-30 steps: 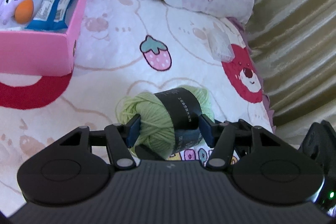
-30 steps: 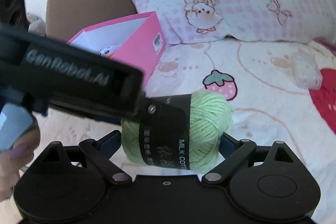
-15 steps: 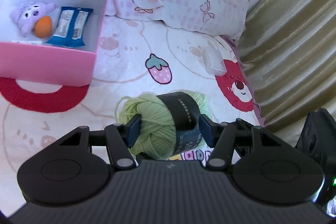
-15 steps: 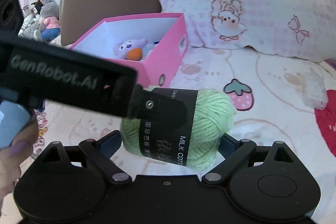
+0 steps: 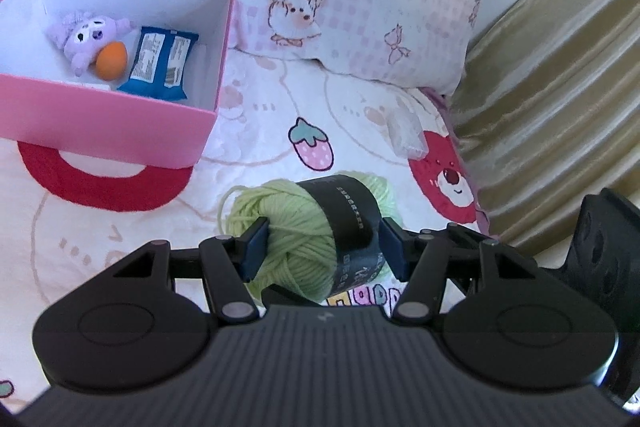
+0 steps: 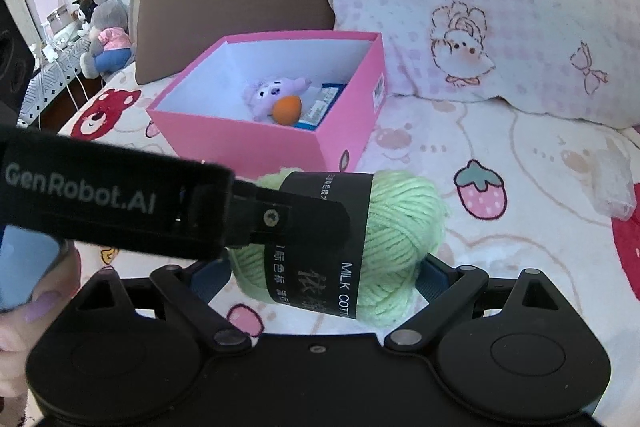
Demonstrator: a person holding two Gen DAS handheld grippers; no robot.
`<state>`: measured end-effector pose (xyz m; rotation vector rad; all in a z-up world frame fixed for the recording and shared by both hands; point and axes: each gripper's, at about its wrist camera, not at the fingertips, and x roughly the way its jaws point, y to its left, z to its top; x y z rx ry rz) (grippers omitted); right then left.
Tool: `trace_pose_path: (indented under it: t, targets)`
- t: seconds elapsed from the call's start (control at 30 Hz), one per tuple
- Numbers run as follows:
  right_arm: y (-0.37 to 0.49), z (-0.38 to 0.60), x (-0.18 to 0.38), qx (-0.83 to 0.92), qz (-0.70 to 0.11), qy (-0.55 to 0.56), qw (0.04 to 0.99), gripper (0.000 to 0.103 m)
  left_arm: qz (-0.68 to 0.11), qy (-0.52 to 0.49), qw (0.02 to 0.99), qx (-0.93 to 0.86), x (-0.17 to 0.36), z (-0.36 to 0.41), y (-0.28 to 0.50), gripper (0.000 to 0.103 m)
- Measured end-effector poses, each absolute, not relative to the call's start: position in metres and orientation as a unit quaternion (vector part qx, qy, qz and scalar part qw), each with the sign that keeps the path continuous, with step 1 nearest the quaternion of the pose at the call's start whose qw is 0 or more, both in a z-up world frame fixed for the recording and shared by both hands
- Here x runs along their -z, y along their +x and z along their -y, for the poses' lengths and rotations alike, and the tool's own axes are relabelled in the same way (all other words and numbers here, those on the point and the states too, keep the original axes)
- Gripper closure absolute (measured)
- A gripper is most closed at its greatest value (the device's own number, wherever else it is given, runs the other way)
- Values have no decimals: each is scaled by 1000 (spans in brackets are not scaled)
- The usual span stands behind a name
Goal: Organize objects
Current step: 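Carry the yarn ball with the left gripper toward the pink box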
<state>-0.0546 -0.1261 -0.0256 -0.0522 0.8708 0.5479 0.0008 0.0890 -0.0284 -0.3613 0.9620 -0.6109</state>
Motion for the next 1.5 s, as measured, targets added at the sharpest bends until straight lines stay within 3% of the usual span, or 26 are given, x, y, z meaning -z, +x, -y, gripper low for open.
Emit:
trace_pose_path:
  t: [1.0,1.5]
  targets:
    - [-50,94,-37,-286,-334,-64,896,6,-393,-196,857,269,-26,-121,5,44]
    - [-16,73,-54,-286,-314,-75,902,6,-389,-214,858,260,-43,-137,50,44]
